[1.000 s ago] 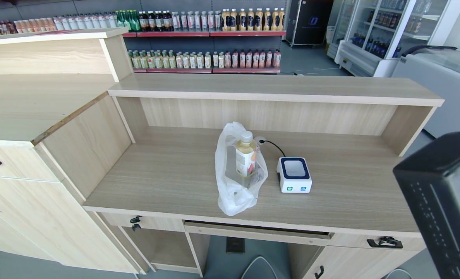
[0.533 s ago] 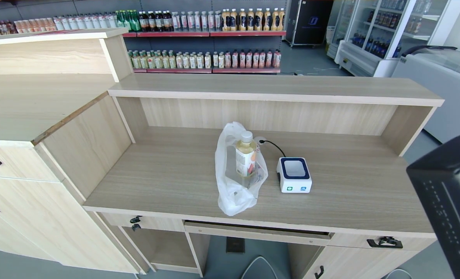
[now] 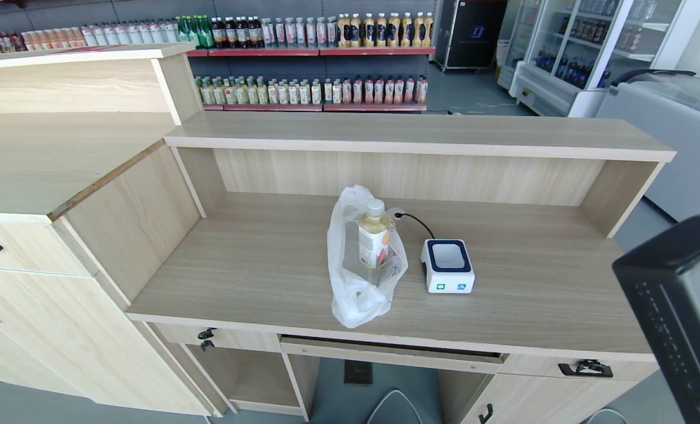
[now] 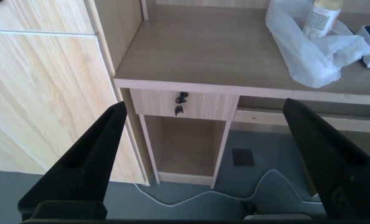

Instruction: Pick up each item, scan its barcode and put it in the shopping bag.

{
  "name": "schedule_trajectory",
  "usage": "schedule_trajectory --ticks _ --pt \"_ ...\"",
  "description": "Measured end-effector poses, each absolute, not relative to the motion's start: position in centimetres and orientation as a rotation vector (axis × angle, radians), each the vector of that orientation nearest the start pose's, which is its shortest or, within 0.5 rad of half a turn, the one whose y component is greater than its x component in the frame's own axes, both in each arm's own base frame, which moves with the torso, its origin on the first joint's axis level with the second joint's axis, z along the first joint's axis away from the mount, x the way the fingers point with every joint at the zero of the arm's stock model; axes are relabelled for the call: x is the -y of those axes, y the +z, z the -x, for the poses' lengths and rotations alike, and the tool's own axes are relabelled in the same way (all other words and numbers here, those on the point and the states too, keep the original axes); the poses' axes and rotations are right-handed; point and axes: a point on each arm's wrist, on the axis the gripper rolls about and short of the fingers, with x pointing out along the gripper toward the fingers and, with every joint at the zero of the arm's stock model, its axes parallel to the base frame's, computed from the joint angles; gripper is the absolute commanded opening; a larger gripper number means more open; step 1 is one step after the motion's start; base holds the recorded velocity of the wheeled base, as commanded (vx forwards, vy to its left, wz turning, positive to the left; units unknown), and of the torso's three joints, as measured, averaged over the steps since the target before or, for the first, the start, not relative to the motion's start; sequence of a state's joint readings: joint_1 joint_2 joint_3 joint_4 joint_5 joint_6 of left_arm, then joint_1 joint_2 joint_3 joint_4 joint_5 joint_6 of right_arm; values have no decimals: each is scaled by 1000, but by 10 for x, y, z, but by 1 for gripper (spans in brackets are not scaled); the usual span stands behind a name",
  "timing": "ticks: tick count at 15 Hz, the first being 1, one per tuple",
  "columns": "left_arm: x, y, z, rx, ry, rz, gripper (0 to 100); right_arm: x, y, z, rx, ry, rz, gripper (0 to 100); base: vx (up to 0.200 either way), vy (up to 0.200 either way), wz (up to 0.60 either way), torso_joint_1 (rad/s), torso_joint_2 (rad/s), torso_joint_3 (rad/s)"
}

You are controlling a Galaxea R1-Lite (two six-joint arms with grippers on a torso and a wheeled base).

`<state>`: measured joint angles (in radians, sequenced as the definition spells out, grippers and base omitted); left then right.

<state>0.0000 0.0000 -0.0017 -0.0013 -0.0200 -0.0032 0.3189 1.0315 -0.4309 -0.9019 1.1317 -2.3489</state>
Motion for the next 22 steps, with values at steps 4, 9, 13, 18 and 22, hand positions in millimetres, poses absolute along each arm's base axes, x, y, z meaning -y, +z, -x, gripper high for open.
schedule_trajectory --ticks 4,9,13,18,22 --pt "0 76 23 3 -20 3 100 -56 245 -106 1774 395 1934 0 0 0 0 0 0 0" --pt "0 76 23 3 -20 3 100 -26 232 -126 1215 619 1847 0 0 0 0 0 0 0" --pt "0 76 23 3 -20 3 100 30 213 -132 337 505 1477 0 0 0 0 0 0 0" --pt "0 76 23 3 -20 3 100 46 206 -148 -187 -7 786 0 0 0 0 0 0 0" --pt "0 76 23 3 -20 3 100 40 202 -160 -155 21 600 0 0 0 300 2 2 1"
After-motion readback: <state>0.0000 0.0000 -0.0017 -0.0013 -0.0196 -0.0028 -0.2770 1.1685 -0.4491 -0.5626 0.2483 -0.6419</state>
